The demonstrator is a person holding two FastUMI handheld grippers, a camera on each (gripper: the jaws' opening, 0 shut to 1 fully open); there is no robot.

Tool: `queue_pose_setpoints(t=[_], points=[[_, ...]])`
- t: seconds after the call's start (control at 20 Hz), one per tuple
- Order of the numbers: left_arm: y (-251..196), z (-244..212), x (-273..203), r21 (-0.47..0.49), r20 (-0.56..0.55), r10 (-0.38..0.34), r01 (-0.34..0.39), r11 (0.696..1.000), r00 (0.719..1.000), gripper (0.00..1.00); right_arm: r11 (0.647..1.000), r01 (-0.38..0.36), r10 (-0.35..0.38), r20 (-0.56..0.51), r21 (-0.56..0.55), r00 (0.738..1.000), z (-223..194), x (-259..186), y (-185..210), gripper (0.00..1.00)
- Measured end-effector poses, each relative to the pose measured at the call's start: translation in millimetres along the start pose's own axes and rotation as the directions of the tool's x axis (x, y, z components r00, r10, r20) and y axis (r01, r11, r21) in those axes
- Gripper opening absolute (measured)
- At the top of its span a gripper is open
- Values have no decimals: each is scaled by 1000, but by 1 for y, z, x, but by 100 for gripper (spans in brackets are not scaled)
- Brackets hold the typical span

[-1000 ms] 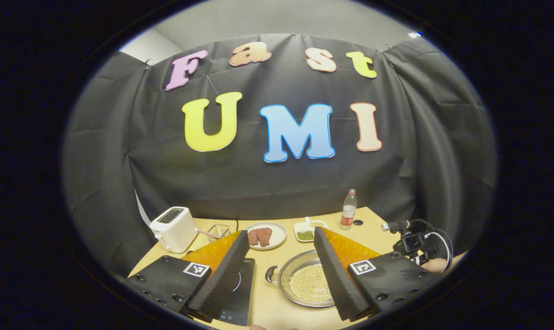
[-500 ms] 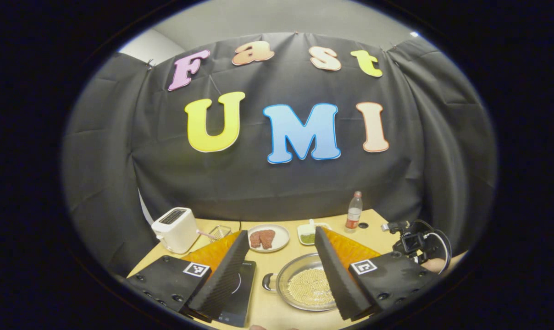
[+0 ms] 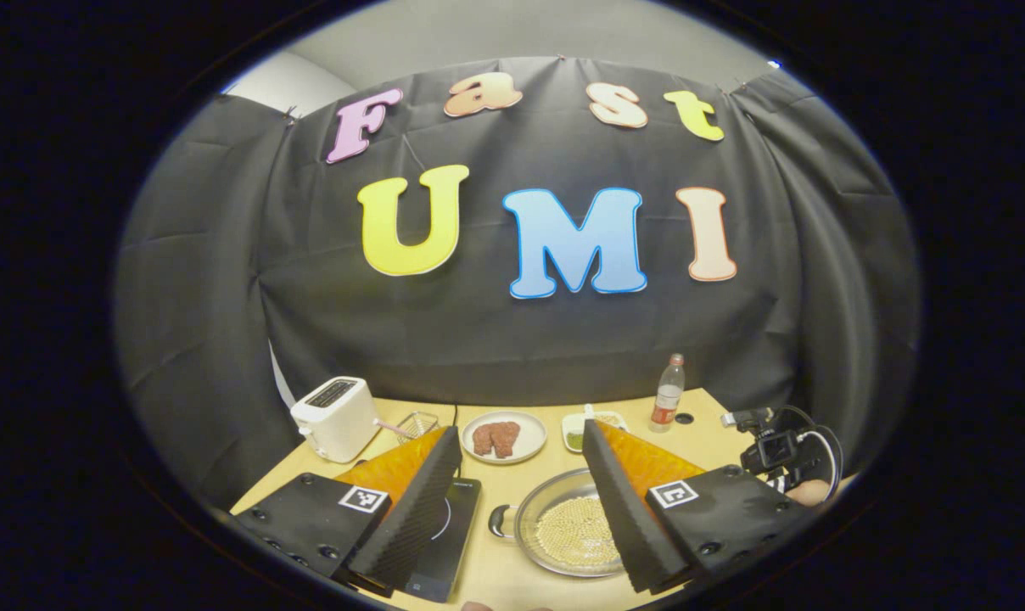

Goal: First push the handle of the pot to place it horizontally, then grasp the pot with both hands and set it on the induction cooktop.

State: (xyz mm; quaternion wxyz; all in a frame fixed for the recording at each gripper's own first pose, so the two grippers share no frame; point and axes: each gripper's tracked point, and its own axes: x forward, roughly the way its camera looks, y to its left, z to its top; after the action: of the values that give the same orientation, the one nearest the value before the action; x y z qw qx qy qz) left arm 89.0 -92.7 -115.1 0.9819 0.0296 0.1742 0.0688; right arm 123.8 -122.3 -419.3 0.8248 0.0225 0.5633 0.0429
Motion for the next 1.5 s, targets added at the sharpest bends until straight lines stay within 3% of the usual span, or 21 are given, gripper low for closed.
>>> queue_pose_setpoints(t=[0.05, 0.15, 0.2, 0.25, 0.3, 0.35, 0.45, 0.5, 0.55, 0.7, 0.75, 0.85, 0.9, 1.0, 1.05, 1.1, 1.25, 1.3, 1.45, 1.5], points=[[-1, -3, 0, -12, -4, 7, -7, 1000, 1000, 100, 1000, -3, 3, 23, -1, 1000, 4, -4, -2, 4], [-4, -6, -3, -26, -8, 17, -17, 1000, 1000, 96, 1000, -3, 5, 54, -25, 999, 5, -12, -8, 18], [-4, -8, -4, -24, -9, 26, -26, 999, 1000, 100, 999, 3, 0, 76, -36, 997, 6, -17, -13, 46], [-6, -9, -7, -20, -8, 32, -32, 999, 999, 96, 999, 13, -8, 99, -46, 995, 8, -22, -18, 55], [-8, -13, -9, -17, -9, 34, -34, 999, 999, 92, 999, 19, -13, 130, -51, 991, 12, -29, -23, 88], [-10, -14, -11, -17, -7, 34, -34, 999, 999, 96, 998, 25, -16, 162, -52, 987, 15, -37, -26, 95], [-16, -18, -11, -31, -9, 14, -14, 999, 1000, 100, 998, 30, -15, 238, -59, 971, 26, -57, -30, 97], [-20, -19, -10, -39, -9, -5, 5, 999, 1000, 96, 998, 33, -15, 279, -59, 960, 32, -70, -30, 88], [-23, -21, -8, -44, -9, -29, 29, 999, 1000, 92, 998, 29, -9, 322, -57, 947, 38, -83, -27, 97], [-26, -27, 2, -34, -13, -83, 82, 996, 996, 92, 998, 26, -1, 418, -55, 908, 47, -116, -13, 96], [-25, -28, 7, -29, -13, -99, 98, 995, 995, 96, 998, 24, 3, 438, -56, 899, 48, -123, -5, 96], [-19, -43, 17, -28, -48, -125, 124, 992, 991, 100, 999, 22, 1, 444, -48, 896, 42, -126, 8, 96], [-16, -54, 21, -31, -67, -139, 137, 990, 988, 92, 999, 16, 2, 442, -37, 897, 40, -126, 14, 96], [-6, -71, 34, -37, -96, -160, 157, 987, 982, 92, 1000, 2, 3, 445, -10, 895, 36, -124, 26, 96], [-1, -81, 39, -43, -113, -169, 165, 985, 979, 96, 1000, -1, 0, 450, 2, 893, 35, -124, 30, 96], [3, -92, 47, -48, -128, -177, 173, 984, 976, 92, 1000, 8, -12, 454, 12, 891, 34, -121, 31, 96], [13, -120, 68, -36, -174, -190, 186, 982, 966, 99, 999, 35, -42, 453, 25, 890, 31, -111, 34, 97], [15, -132, 76, -36, -189, -195, 192, 981, 962, 95, 999, 45, -52, 450, 27, 892, 30, -104, 35, 96], [22, -170, 101, -43, -243, -195, 190, 981, 950, 99, 997, 63, -71, 442, 33, 894, 29, -83, 38, 97], [23, -183, 108, -54, -261, -195, 187, 981, 946, 95, 997, 69, -75, 441, 31, 894, 30, -77, 37, 97]])
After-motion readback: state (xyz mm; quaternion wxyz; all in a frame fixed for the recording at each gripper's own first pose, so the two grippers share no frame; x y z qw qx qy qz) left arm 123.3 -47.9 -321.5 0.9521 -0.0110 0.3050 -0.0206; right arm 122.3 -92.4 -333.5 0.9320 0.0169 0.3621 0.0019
